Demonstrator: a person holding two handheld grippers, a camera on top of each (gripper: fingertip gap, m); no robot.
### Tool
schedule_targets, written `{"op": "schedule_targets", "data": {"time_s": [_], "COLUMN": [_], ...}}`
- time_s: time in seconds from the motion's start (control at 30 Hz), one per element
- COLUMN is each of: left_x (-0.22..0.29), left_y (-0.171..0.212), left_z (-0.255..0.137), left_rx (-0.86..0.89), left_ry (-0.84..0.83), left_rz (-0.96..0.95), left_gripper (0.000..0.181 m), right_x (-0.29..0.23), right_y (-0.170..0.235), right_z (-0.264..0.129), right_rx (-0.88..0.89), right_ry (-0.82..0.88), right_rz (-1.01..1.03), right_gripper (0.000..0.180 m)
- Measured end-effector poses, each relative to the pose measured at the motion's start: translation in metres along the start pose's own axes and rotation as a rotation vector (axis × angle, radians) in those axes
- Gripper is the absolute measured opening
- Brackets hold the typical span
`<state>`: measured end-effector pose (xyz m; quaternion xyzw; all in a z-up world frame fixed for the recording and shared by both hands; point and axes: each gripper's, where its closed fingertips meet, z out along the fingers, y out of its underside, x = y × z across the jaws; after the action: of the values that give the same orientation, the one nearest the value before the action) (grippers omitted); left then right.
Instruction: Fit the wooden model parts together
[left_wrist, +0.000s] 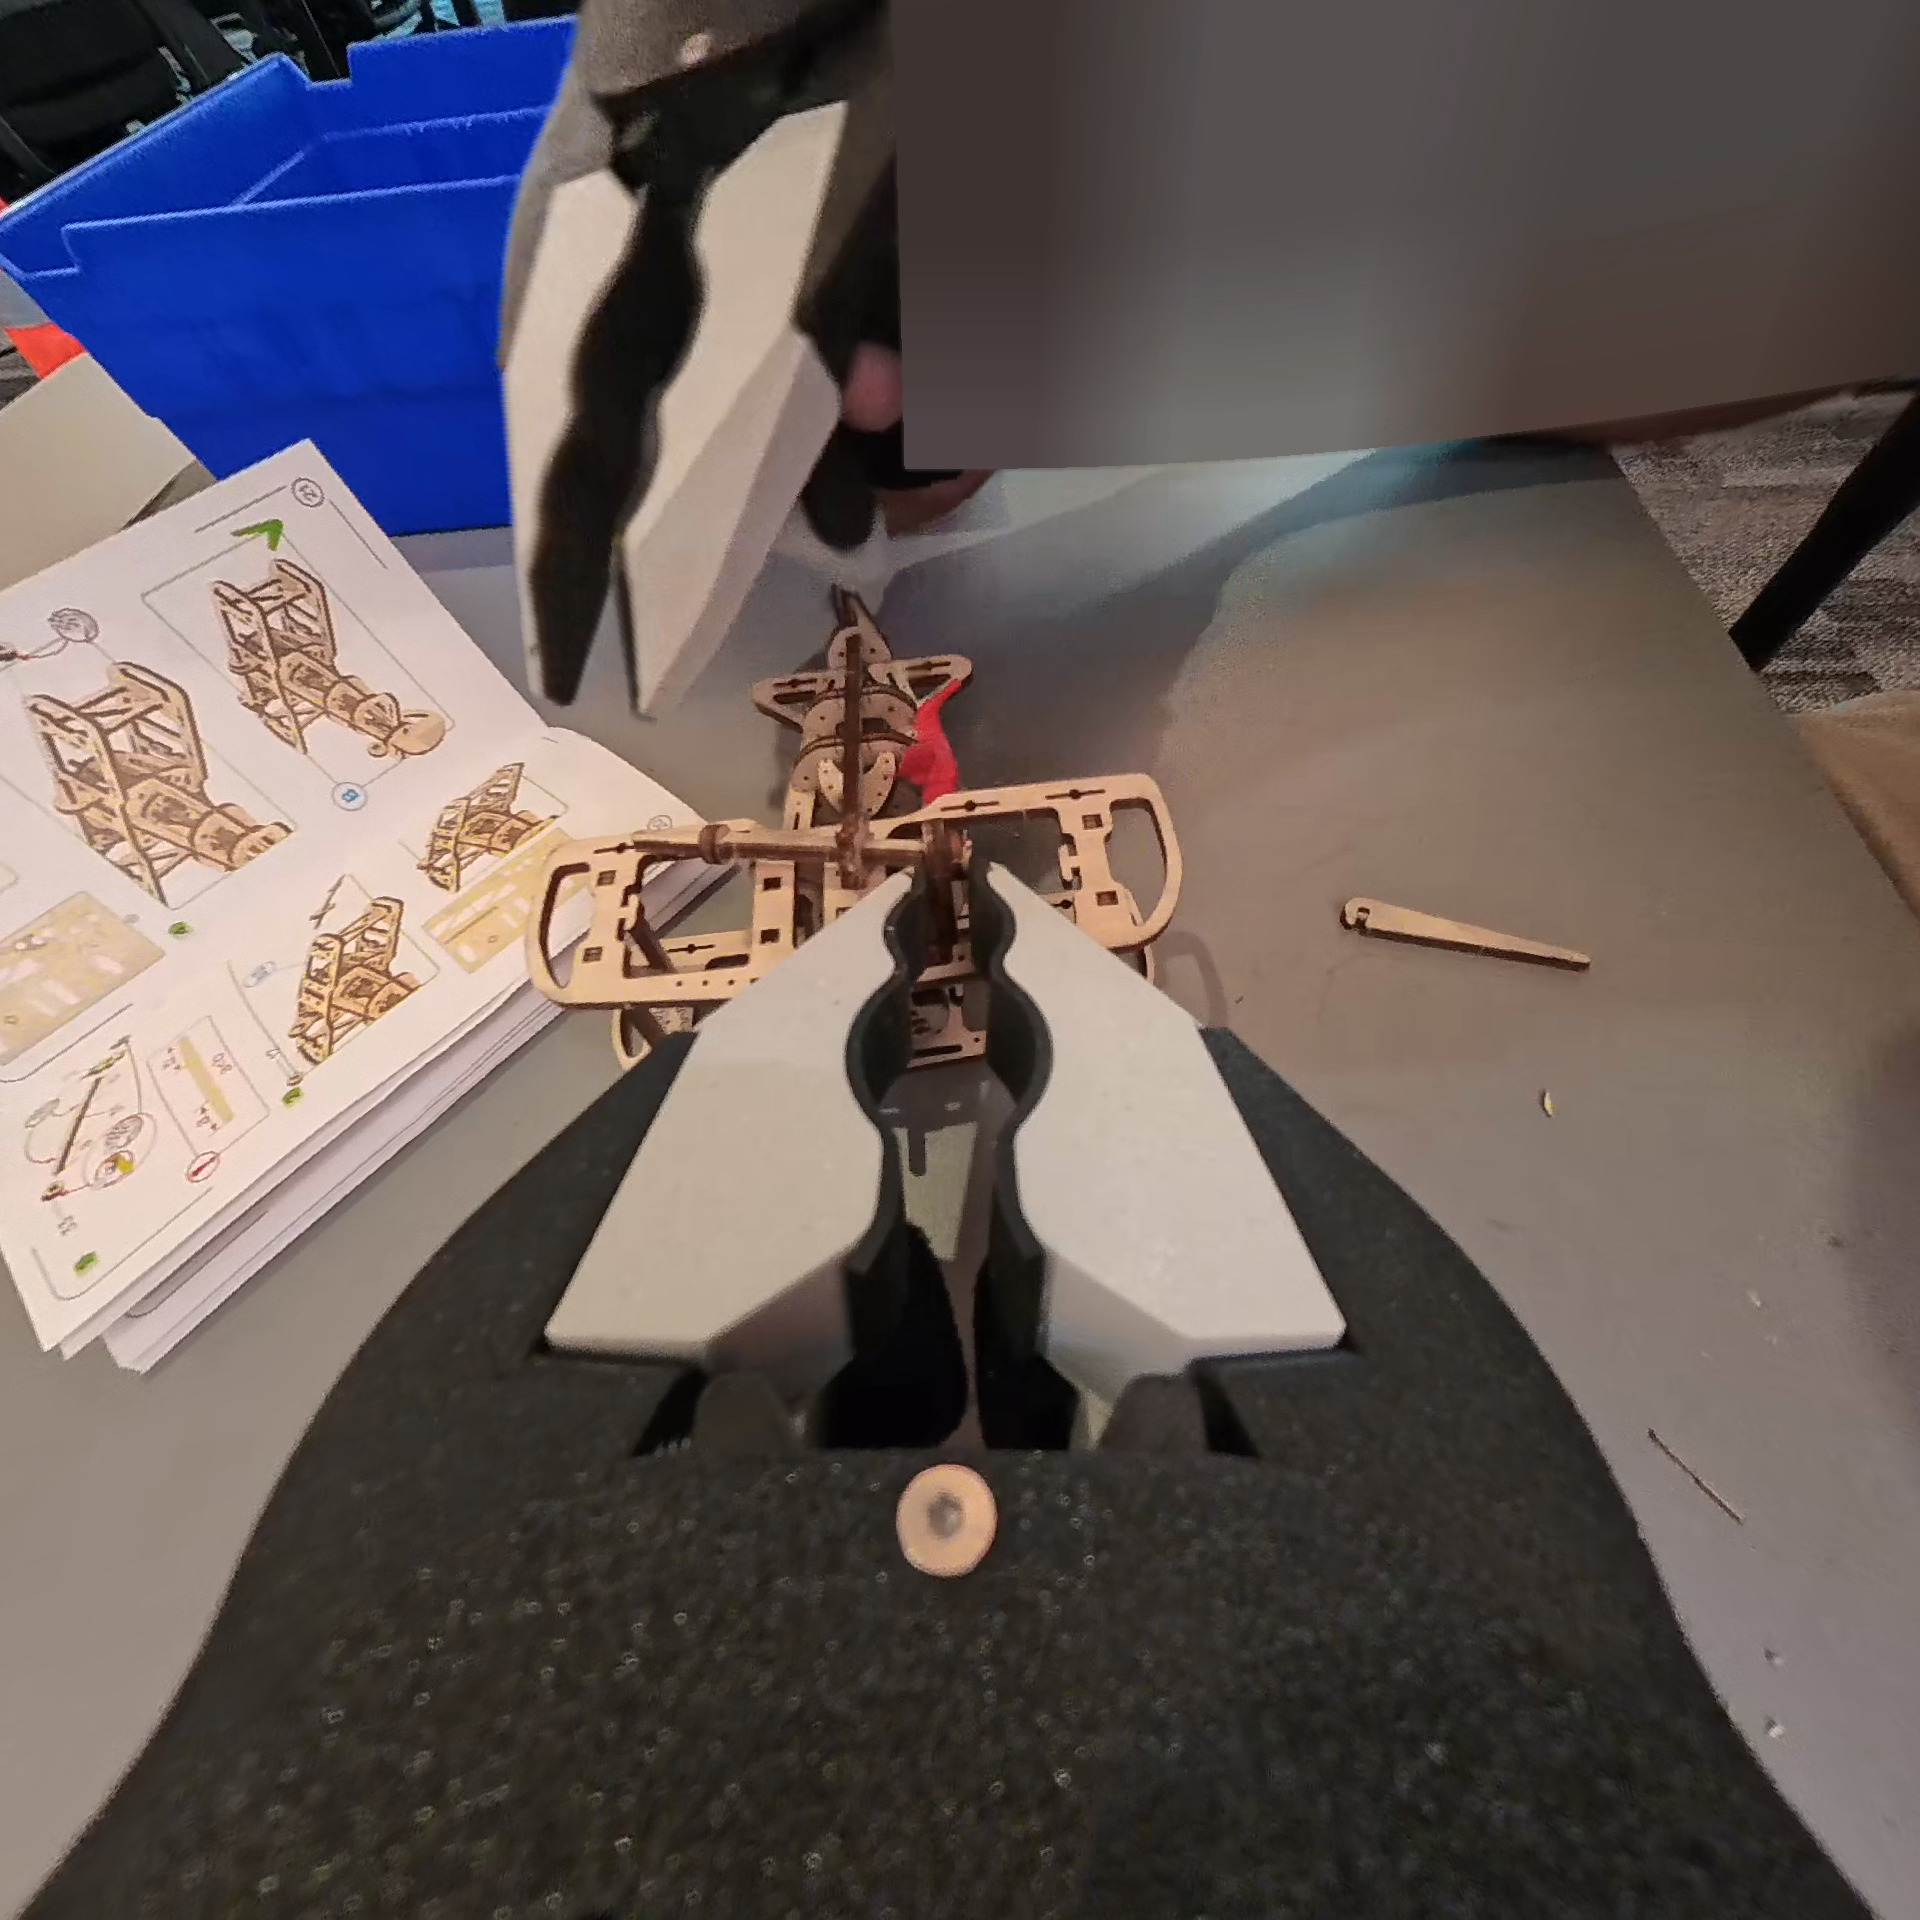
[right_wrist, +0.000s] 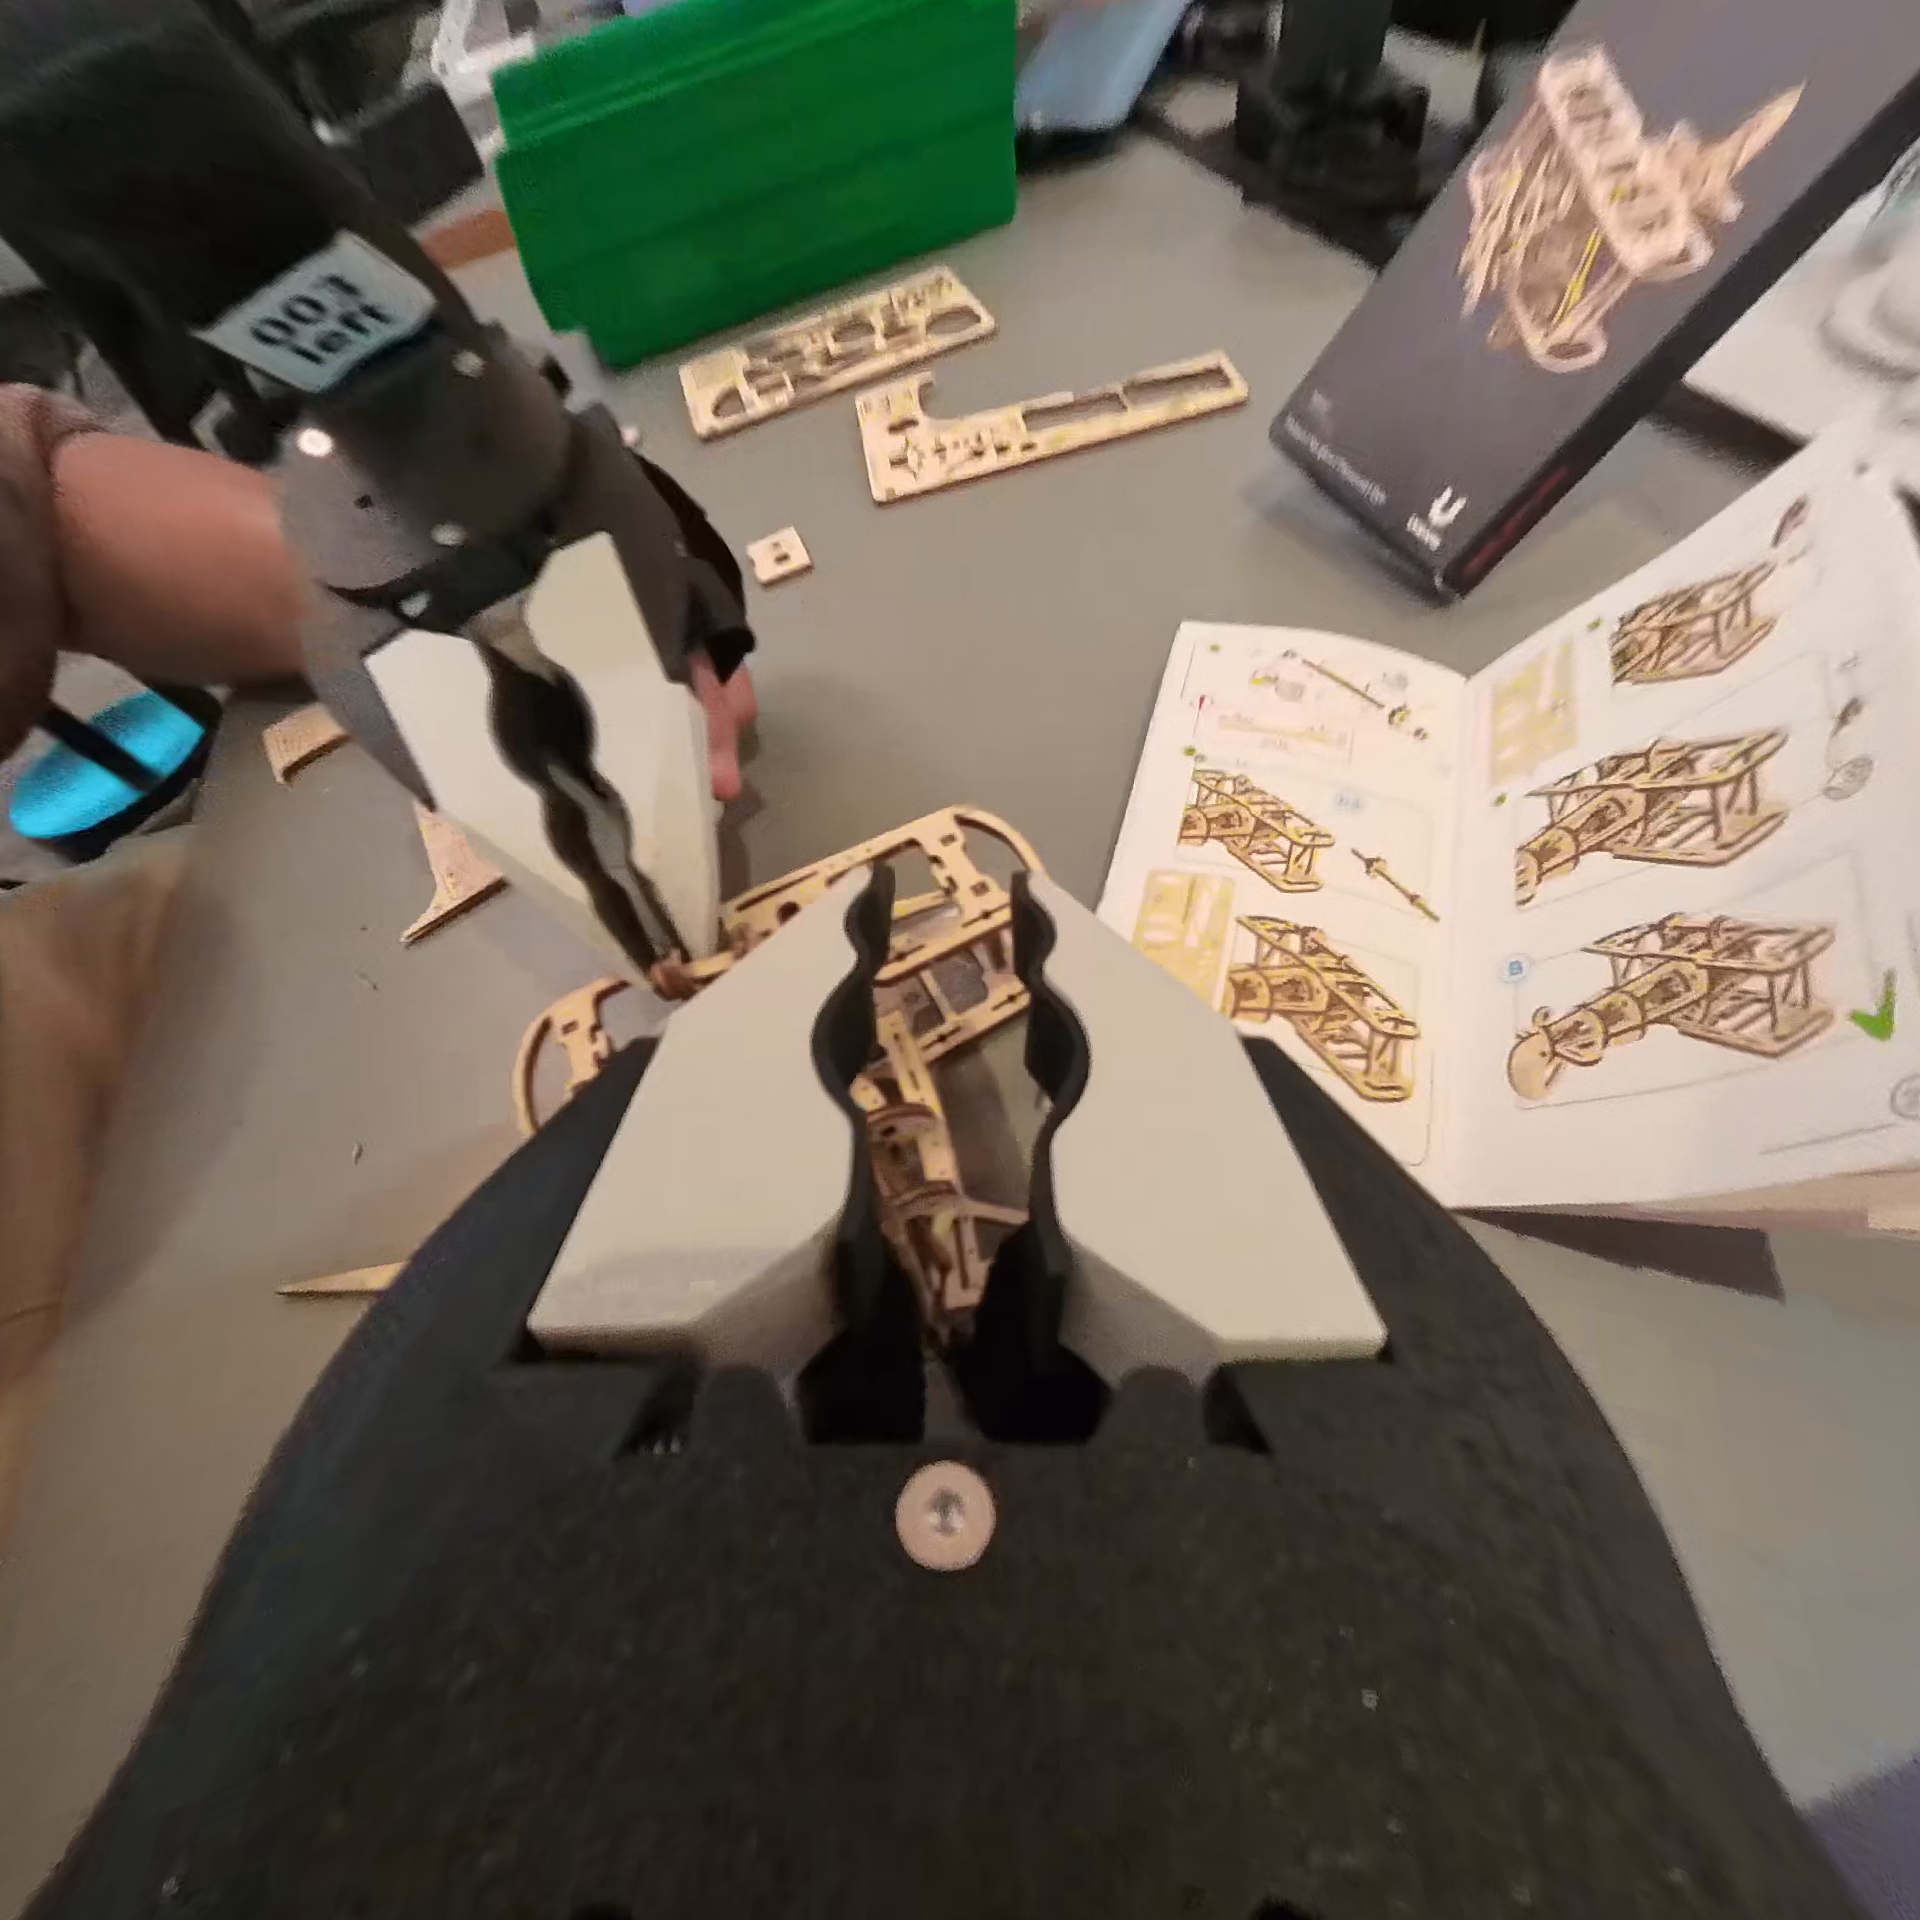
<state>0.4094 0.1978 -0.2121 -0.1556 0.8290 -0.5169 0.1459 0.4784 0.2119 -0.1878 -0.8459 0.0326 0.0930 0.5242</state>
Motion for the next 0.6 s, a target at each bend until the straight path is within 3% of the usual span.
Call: {"op": "schedule_targets", "data": {"time_s": [0.13,0.3,0.6], "left_x": [0.000,0.000,0.000], "left_y": [0.000,0.000,0.000], "left_z": [0.000,0.000,0.000], "left_rx": [0.000,0.000,0.002], "left_ry": [-0.001,0.002,0.002], "left_rz": [0.001,-0.003,0.000], "left_gripper": [0.004,0.004,0.004], "right_x": [0.009,-0.015,-0.021], "right_y": [0.010,0.014,0.015], "right_z": [0.013,0.022,0.030], "right_rx": [-0.108,-0.146,-0.140], "right_ry": [-0.073,-0.281,-0.287], "right_rz": [0.019,0.144,0.106], "right_gripper": [0.019,0.022,0.020]}}
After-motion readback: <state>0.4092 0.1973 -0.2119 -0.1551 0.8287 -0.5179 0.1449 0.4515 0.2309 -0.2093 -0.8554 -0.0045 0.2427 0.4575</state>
